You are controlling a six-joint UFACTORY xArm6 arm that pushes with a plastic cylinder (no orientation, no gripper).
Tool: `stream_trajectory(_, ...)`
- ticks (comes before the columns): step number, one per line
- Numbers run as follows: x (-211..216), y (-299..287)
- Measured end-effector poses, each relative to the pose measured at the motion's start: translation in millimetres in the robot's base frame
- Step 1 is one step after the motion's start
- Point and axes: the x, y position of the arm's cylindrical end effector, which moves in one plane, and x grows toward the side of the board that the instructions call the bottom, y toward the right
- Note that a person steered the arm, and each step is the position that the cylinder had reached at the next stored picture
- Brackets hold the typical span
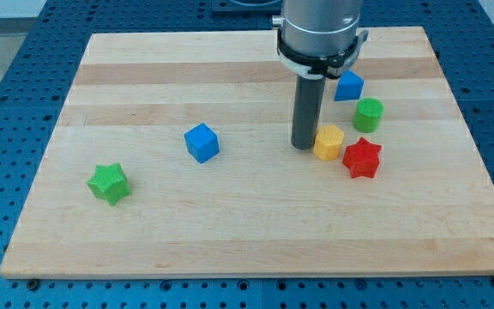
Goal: Move your arm towards the blue cube
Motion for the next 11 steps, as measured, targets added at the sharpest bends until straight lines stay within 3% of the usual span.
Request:
stream_trajectory(2,0.0,38.8)
stream_trajectory(5,-10.0,36.2)
stream_trajectory(6,-55.4,-6.2)
stream_trajectory(7,-70.2,-19.2)
stream_trajectory(9,-76.0,-138.9)
stream_trajectory(11,-60.2,-171.0)
